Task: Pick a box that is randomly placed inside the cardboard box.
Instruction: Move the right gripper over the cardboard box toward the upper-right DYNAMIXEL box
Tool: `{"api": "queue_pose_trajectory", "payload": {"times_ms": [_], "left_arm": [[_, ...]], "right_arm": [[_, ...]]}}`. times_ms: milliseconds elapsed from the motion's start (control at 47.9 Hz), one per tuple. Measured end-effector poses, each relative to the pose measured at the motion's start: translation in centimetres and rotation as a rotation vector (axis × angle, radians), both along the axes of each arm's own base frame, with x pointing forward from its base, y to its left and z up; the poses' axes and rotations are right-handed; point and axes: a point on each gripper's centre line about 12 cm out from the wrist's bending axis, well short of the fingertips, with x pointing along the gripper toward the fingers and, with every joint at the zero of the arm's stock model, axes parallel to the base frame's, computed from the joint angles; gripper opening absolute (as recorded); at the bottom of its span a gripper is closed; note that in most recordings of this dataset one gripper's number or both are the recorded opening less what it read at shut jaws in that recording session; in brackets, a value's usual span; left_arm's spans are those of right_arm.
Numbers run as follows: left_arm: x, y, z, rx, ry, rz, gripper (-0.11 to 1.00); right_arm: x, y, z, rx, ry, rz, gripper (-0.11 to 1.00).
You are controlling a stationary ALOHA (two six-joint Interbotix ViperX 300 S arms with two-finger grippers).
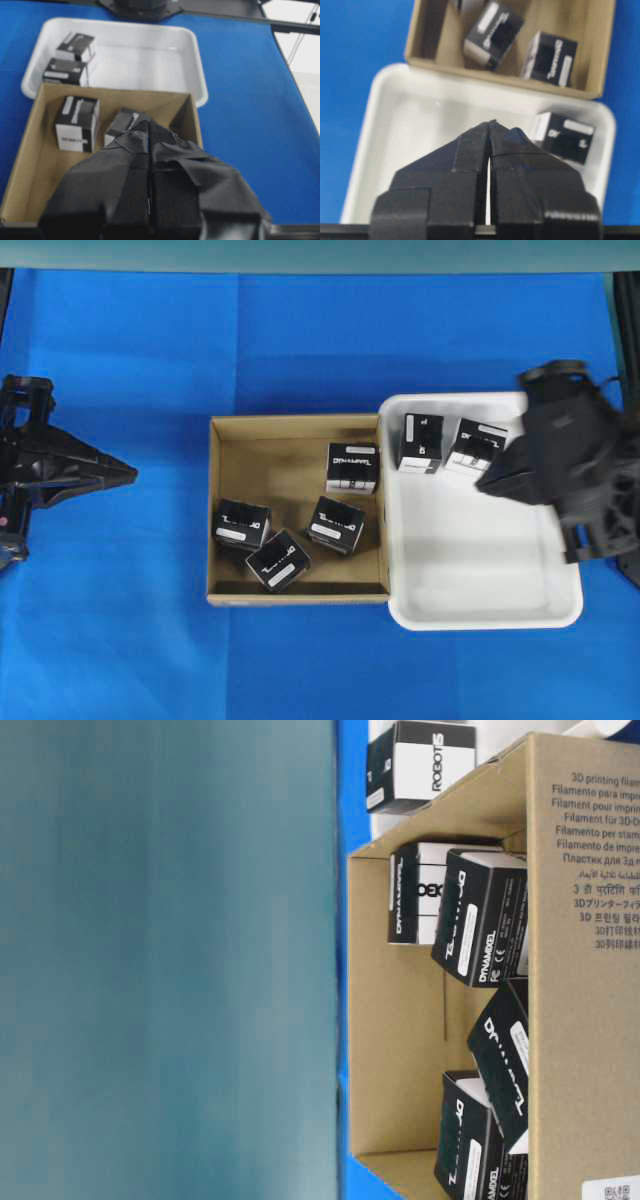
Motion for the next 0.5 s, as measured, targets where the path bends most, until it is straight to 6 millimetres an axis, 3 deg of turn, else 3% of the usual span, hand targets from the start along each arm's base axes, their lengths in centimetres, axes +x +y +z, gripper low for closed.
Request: {"api": "queue_pose_trajectory", "payload": {"times_ms": [355,501], "left_arm": [[-0.1,-0.1,0.4,-0.003,-0.012,-0.004,-0.07],[-0.2,-0.2,0.7,-0.002,-0.02,-0.01,-0.07]], "right_arm": [[5.8,-1.8,-1.4,-0.05,0.14,0.037,0.01],[8.0,-1.4,-4.0,-0.055,0.259,0.079,0.02]]}}
